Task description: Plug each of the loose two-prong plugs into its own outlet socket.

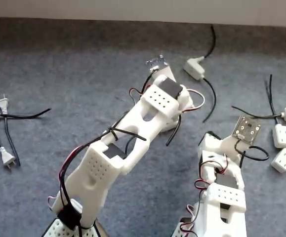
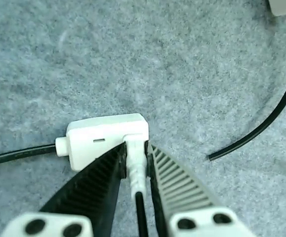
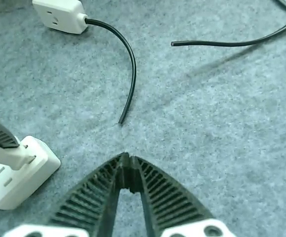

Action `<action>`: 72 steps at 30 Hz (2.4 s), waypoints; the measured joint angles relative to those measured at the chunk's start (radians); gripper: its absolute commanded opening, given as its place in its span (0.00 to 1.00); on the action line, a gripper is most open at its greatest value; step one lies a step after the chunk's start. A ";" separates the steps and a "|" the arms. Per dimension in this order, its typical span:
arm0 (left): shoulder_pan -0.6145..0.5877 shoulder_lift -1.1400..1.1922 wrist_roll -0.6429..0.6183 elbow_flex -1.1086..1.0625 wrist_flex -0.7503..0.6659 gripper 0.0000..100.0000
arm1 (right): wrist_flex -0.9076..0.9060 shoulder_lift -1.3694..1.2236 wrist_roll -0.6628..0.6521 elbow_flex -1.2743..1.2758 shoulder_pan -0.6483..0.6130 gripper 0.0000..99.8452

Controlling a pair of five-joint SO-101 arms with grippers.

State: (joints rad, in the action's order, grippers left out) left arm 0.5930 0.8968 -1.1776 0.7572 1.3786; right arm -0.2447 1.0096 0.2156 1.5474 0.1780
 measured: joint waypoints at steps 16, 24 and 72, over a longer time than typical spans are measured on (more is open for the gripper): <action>-0.012 0.011 0.143 0.002 0.186 0.01 | 0.000 0.000 0.000 0.000 0.000 0.01; -0.021 0.009 0.256 -0.026 0.319 0.01 | 0.000 0.000 0.000 0.000 0.000 0.01; -0.186 -0.542 0.761 -0.054 0.354 0.30 | 0.040 0.000 0.000 0.000 0.000 0.01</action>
State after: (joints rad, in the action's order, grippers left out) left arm 0.4074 0.3552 -0.4166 0.7035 1.7331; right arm -0.2048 1.0096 0.2156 1.5474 0.1780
